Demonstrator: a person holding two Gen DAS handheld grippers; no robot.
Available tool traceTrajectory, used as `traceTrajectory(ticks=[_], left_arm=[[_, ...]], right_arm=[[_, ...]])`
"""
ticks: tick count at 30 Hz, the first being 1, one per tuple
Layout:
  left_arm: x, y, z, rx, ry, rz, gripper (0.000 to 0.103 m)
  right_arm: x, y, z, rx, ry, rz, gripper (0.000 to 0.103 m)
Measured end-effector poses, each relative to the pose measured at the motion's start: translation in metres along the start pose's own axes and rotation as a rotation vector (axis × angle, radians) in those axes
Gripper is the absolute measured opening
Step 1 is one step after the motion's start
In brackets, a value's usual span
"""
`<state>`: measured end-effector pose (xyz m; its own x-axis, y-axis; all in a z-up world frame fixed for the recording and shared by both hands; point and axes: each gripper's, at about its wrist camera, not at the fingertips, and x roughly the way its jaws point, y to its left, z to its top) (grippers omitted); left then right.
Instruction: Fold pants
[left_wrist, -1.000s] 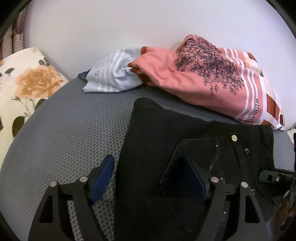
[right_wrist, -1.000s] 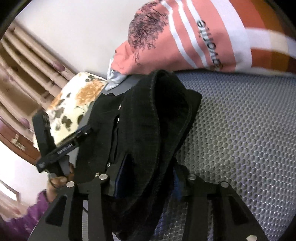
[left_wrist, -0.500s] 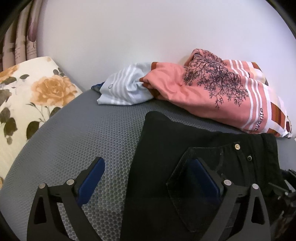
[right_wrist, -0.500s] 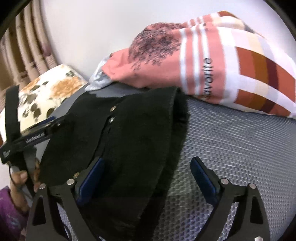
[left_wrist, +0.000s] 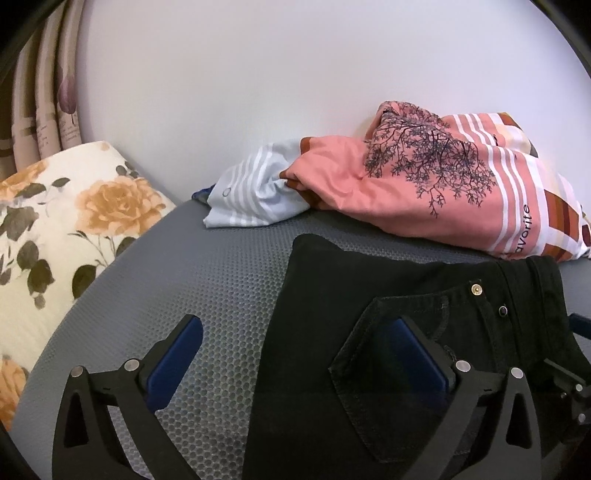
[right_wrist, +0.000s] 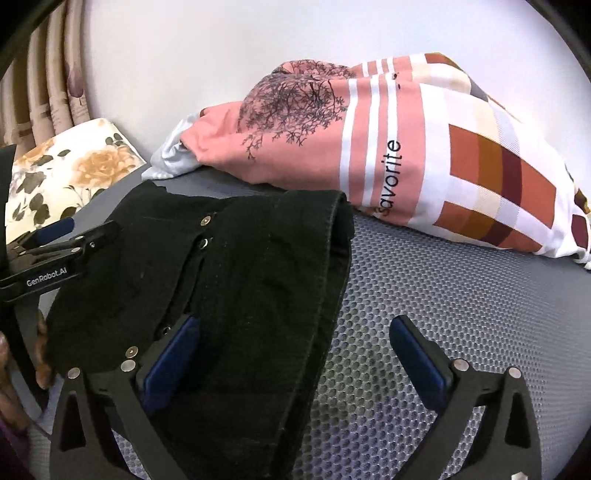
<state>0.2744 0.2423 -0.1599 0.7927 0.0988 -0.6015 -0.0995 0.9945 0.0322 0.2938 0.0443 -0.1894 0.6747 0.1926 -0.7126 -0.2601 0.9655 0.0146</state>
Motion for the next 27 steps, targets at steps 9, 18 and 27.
traceTrajectory(ticks=[9, 18, 27], left_arm=[[-0.014, -0.006, -0.005, 0.032, -0.040, 0.082, 0.102], [-0.042, -0.013, -0.026, 0.044, -0.034, 0.068, 0.102], [-0.077, -0.007, -0.050, -0.012, -0.015, 0.066, 0.102]], right_arm=[[-0.018, 0.004, -0.006, 0.009, -0.057, -0.056, 0.103], [-0.033, 0.016, -0.019, 0.008, -0.063, -0.051, 0.103], [-0.056, 0.027, -0.036, 0.014, -0.033, -0.009, 0.103]])
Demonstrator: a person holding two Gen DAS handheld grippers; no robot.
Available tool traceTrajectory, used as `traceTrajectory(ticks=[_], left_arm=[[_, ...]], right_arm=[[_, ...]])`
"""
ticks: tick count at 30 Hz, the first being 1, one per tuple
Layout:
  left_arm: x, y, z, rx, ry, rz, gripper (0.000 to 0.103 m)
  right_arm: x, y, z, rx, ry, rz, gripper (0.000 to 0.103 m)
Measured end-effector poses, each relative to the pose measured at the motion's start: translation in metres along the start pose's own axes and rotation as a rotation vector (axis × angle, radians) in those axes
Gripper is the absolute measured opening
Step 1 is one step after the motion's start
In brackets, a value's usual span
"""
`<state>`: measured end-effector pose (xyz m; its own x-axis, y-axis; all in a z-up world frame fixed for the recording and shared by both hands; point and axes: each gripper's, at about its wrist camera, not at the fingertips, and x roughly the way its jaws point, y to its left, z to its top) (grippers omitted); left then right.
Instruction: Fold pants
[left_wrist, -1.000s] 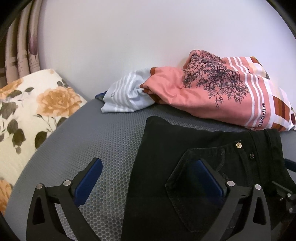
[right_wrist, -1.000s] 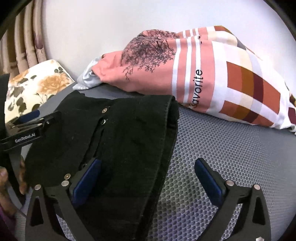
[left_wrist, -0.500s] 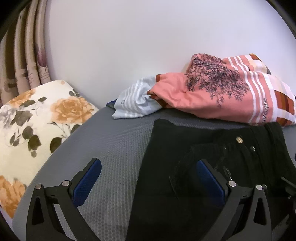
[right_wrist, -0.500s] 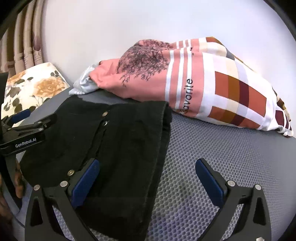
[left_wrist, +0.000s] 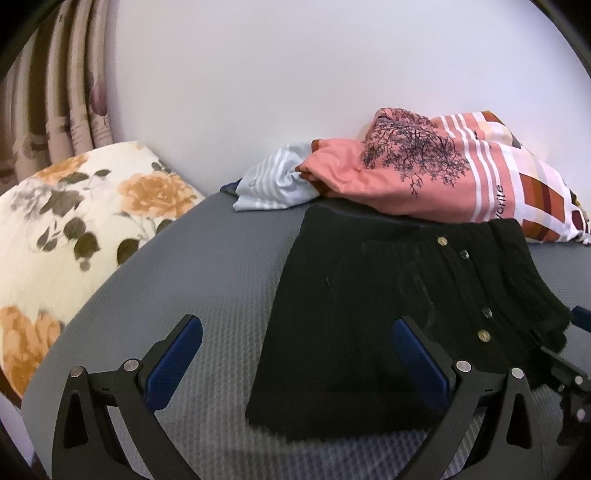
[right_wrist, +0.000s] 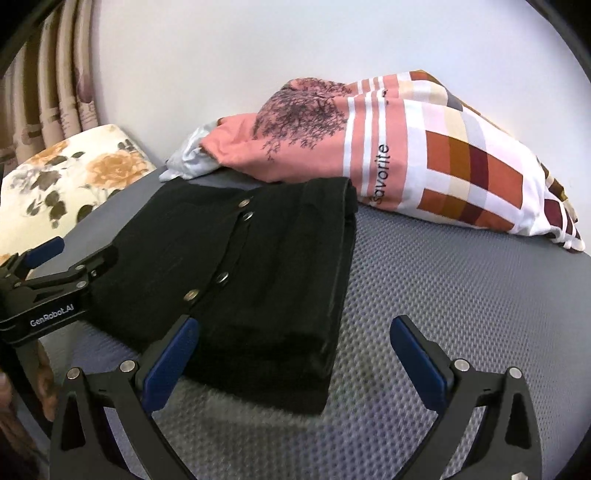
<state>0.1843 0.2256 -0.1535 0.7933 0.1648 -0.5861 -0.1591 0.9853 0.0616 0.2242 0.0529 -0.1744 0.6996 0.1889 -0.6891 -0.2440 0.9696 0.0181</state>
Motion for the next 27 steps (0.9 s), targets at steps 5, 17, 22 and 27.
traceTrajectory(ticks=[5, 17, 22, 27], left_arm=[[-0.026, -0.006, -0.008, 0.016, -0.048, 0.015, 0.102], [-0.133, -0.016, 0.009, -0.009, -0.297, 0.028, 0.102], [-0.161, -0.020, 0.025, -0.017, -0.294, 0.003, 0.102], [-0.186, -0.022, 0.030, -0.015, -0.329, -0.023, 0.102]], right_arm=[[-0.021, 0.013, -0.010, -0.034, 0.012, 0.043, 0.103], [-0.081, 0.001, -0.005, 0.002, -0.062, 0.083, 0.103], [-0.101, -0.006, -0.002, 0.028, -0.093, 0.094, 0.103], [-0.115, -0.006, 0.001, 0.033, -0.114, 0.106, 0.103]])
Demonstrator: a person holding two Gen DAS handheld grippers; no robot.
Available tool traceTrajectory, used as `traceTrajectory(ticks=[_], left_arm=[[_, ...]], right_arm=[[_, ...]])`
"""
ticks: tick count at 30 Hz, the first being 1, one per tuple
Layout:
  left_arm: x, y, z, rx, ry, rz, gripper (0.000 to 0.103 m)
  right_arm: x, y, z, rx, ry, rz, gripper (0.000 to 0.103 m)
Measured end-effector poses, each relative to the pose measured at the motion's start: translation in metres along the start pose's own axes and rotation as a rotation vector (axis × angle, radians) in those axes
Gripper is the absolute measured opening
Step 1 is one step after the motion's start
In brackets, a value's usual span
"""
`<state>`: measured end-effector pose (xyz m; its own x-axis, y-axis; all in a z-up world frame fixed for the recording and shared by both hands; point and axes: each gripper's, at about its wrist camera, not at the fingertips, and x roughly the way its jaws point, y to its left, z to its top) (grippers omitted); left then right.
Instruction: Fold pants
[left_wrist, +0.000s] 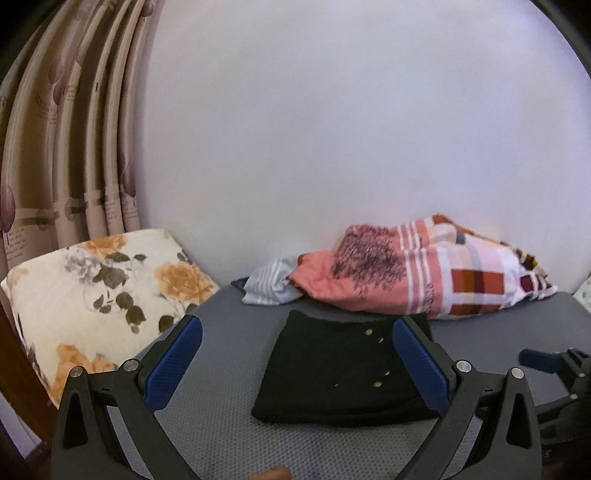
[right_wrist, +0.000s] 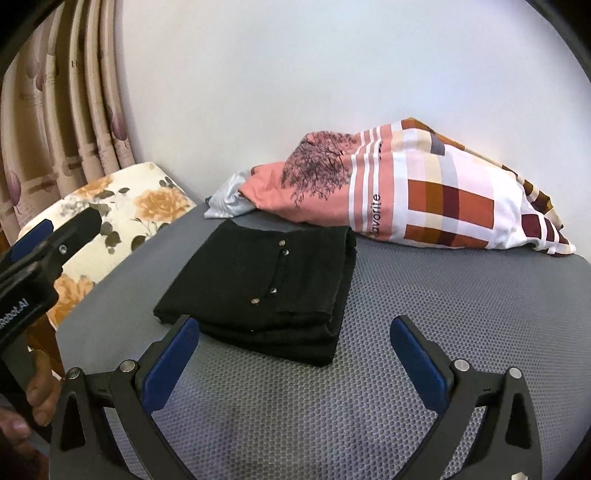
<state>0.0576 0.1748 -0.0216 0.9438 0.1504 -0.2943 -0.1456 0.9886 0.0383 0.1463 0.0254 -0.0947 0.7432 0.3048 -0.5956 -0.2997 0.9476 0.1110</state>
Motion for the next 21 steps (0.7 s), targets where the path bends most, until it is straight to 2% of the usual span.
traceTrajectory(ticks=[3, 5, 8, 11, 21], left_arm=[[-0.004, -0.002, 0.004, 0.025, 0.027, 0.010, 0.103], [-0.006, -0.003, 0.006, 0.028, 0.050, -0.018, 0.103], [-0.006, -0.001, 0.006, 0.026, 0.080, -0.015, 0.103], [-0.005, 0.002, 0.007, 0.016, 0.113, -0.018, 0.103], [0.003, 0.018, 0.003, -0.043, 0.152, -0.011, 0.103]], right_arm=[[-0.007, 0.004, 0.001, -0.008, -0.009, 0.006, 0.103], [-0.011, 0.007, 0.002, -0.012, -0.017, 0.011, 0.103], [-0.018, 0.010, 0.002, -0.015, -0.029, 0.013, 0.103], [-0.022, 0.010, 0.003, -0.012, -0.036, 0.009, 0.103], [-0.028, 0.012, 0.003, -0.008, -0.043, 0.001, 0.103]])
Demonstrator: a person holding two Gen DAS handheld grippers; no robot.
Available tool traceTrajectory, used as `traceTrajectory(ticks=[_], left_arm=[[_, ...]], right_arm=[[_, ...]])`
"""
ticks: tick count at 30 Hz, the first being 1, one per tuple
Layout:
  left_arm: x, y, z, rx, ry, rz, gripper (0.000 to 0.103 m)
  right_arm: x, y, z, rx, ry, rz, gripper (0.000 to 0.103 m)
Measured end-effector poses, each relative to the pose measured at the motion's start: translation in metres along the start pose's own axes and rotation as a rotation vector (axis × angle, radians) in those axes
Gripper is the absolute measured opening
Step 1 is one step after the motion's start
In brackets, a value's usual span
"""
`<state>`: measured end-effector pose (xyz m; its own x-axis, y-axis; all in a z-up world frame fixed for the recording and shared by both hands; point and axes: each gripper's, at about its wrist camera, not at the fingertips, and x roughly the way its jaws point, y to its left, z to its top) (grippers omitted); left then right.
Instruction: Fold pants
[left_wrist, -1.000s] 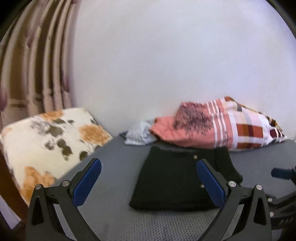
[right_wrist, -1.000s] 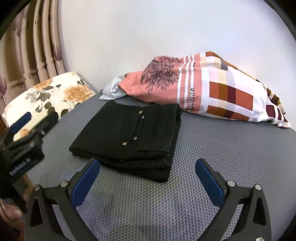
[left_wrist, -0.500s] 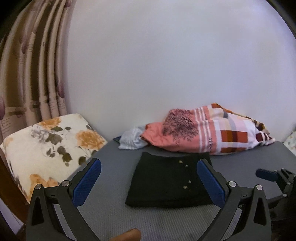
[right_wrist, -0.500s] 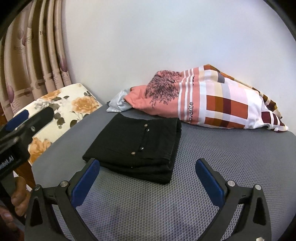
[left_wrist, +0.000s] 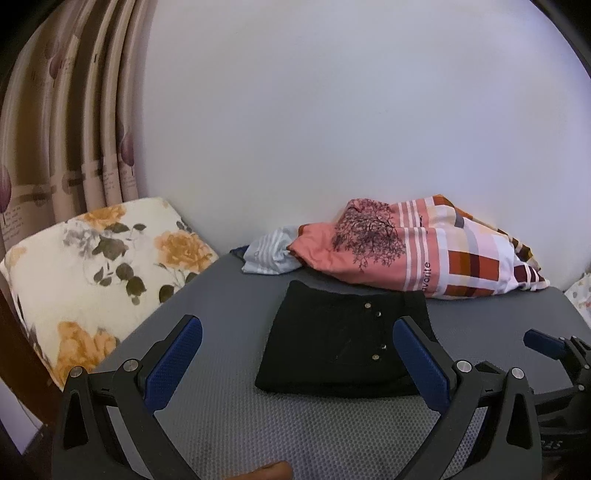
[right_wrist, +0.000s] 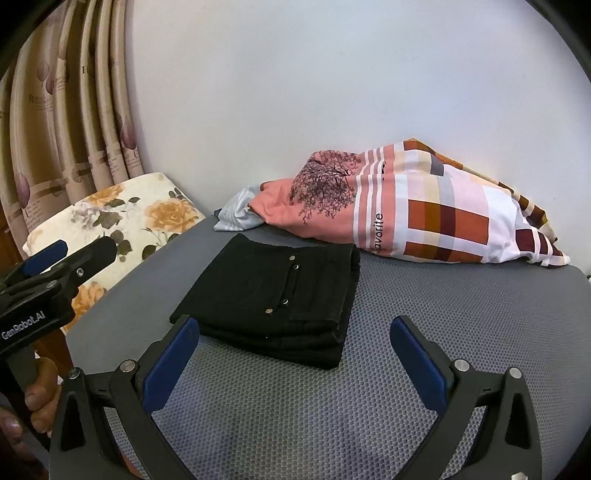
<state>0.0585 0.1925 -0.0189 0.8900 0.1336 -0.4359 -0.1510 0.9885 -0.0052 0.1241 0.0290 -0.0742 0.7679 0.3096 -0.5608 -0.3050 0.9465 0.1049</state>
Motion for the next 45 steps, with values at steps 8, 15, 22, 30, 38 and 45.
traceTrajectory(ticks=[8, 15, 22, 30, 38, 45], left_arm=[[0.005, 0.005, -0.004, -0.011, 0.018, 0.005, 0.103], [0.006, 0.004, -0.005, -0.005, 0.020, 0.008, 0.103], [0.009, 0.001, -0.008, 0.015, 0.027, 0.004, 0.103], [0.010, -0.001, -0.009, 0.021, 0.032, 0.001, 0.103], [0.015, 0.000, -0.012, 0.019, 0.043, -0.003, 0.103], [0.021, 0.001, -0.016, 0.021, 0.057, -0.007, 0.103]], right_arm=[[0.003, 0.005, 0.002, -0.010, 0.012, 0.014, 0.103], [0.006, 0.005, 0.003, -0.014, 0.017, 0.012, 0.103], [0.006, 0.002, 0.001, -0.004, 0.015, 0.007, 0.103], [0.004, -0.001, -0.002, 0.007, 0.018, 0.005, 0.103], [0.008, 0.001, -0.006, 0.005, 0.036, 0.009, 0.103], [0.014, 0.000, -0.009, 0.013, 0.051, 0.008, 0.103]])
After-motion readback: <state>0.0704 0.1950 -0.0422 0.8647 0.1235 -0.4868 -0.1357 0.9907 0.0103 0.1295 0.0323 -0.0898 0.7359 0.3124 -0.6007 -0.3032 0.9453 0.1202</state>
